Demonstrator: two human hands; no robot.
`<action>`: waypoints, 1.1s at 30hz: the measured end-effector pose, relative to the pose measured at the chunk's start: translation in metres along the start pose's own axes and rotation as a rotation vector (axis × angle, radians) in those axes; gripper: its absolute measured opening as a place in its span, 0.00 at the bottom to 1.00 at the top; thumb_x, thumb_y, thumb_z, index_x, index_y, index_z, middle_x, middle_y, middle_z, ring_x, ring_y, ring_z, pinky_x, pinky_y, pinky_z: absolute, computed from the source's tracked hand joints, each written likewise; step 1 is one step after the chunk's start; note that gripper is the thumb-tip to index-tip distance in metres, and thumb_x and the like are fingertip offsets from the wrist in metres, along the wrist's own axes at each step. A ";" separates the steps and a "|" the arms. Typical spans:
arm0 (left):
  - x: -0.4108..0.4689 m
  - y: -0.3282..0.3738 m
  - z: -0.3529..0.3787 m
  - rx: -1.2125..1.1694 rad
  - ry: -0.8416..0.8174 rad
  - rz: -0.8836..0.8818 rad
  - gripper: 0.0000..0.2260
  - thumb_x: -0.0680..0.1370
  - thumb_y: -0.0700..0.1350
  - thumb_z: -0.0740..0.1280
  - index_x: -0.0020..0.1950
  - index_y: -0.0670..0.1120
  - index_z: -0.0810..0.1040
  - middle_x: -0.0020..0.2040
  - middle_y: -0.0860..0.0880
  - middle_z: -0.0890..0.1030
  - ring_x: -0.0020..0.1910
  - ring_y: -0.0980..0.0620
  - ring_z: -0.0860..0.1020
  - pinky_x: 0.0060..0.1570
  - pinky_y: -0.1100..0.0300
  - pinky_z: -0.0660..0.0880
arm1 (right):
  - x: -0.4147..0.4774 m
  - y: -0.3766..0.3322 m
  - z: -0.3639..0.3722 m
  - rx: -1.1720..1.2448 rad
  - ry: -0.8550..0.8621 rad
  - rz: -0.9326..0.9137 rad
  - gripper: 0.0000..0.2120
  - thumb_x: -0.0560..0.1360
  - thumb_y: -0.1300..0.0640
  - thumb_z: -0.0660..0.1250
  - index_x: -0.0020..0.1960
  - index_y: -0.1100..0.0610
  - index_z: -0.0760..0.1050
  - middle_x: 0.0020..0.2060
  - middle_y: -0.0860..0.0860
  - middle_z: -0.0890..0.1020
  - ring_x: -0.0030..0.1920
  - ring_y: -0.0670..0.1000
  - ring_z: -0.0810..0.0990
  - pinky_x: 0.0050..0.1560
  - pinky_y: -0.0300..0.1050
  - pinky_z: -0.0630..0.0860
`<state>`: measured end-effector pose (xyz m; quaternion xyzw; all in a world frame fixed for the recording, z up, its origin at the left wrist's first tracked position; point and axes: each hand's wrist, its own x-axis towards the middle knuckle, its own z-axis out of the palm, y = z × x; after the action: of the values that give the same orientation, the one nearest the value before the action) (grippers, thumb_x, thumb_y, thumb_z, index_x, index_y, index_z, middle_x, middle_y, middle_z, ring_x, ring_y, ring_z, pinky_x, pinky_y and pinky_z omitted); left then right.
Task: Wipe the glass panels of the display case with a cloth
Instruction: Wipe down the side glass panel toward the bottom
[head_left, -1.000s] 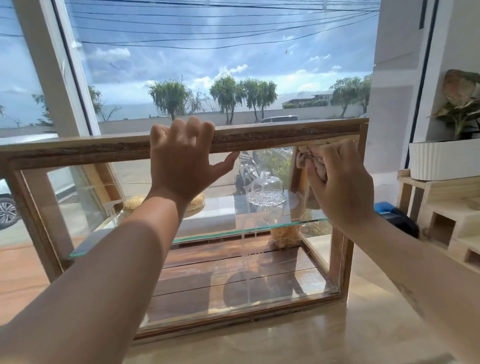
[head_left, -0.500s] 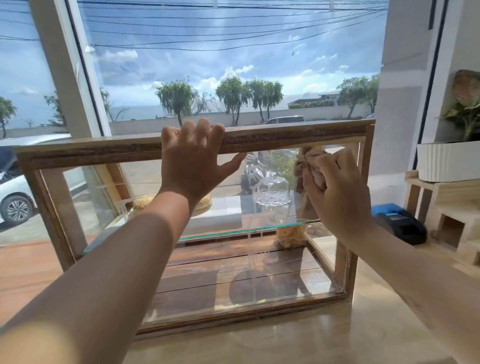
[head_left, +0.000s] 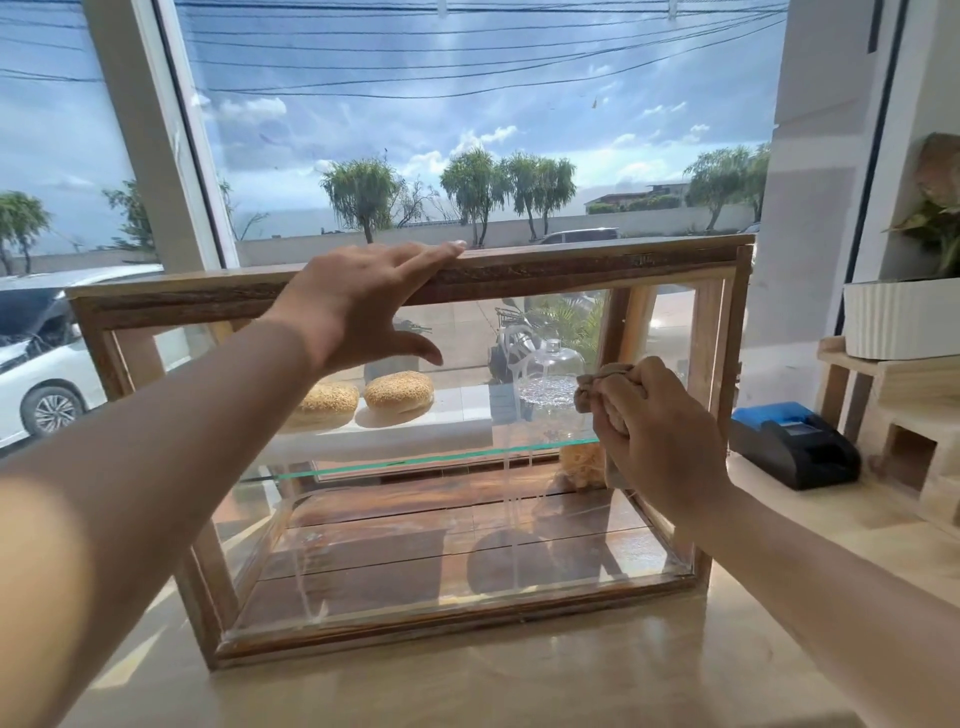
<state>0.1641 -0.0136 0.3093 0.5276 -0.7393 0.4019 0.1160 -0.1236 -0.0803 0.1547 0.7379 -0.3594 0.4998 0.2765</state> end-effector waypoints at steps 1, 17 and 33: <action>0.000 0.001 0.000 -0.006 0.020 -0.004 0.44 0.67 0.70 0.68 0.78 0.58 0.55 0.72 0.55 0.70 0.63 0.44 0.75 0.54 0.50 0.75 | 0.009 -0.004 -0.002 0.023 0.030 0.003 0.08 0.74 0.60 0.75 0.51 0.59 0.80 0.45 0.57 0.78 0.43 0.57 0.80 0.36 0.50 0.82; -0.003 0.004 0.004 0.056 0.084 -0.098 0.42 0.64 0.74 0.64 0.72 0.54 0.65 0.63 0.50 0.77 0.53 0.43 0.79 0.44 0.52 0.76 | 0.001 -0.038 0.018 0.024 -0.027 -0.205 0.17 0.71 0.61 0.75 0.51 0.54 0.68 0.43 0.57 0.76 0.38 0.58 0.78 0.31 0.49 0.79; -0.004 0.007 0.002 0.052 0.107 -0.168 0.42 0.62 0.76 0.65 0.70 0.55 0.68 0.63 0.53 0.78 0.56 0.44 0.78 0.49 0.52 0.75 | 0.012 -0.059 0.022 0.055 0.051 -0.215 0.21 0.70 0.63 0.77 0.51 0.52 0.66 0.42 0.57 0.76 0.38 0.58 0.78 0.31 0.49 0.78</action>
<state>0.1602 -0.0116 0.3020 0.5685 -0.6746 0.4372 0.1748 -0.0616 -0.0655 0.1560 0.7665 -0.2572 0.4957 0.3172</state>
